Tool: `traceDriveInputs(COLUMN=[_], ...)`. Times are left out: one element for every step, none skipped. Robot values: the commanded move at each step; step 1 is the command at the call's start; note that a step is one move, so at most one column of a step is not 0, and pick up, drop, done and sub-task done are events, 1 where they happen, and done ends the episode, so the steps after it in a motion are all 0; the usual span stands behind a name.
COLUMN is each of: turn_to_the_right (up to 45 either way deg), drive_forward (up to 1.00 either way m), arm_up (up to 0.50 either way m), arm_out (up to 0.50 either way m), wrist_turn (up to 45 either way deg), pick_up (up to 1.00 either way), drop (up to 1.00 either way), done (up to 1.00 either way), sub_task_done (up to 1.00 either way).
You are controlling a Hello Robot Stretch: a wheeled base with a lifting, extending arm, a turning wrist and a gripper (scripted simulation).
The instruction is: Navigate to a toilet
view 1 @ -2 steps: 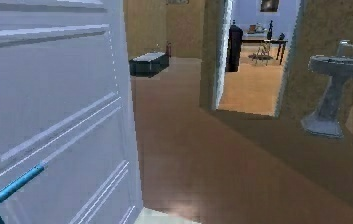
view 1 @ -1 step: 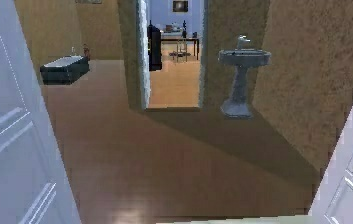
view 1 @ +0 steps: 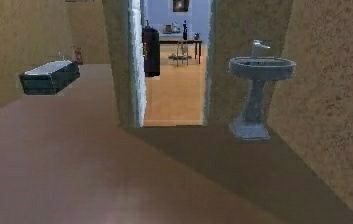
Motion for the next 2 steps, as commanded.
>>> traceDriveInputs(turn_to_the_right=[-24.0, 0.0], drive_forward=[0.0, 1.0], arm_up=[0.0, 0.0], arm_out=[0.0, 0.0], wrist_turn=[0.0, 0.0], pick_up=[0.0, 0.0], drop=[0.0, 0.0], done=[0.0, 0.0], sub_task_done=[0.0, 0.0])
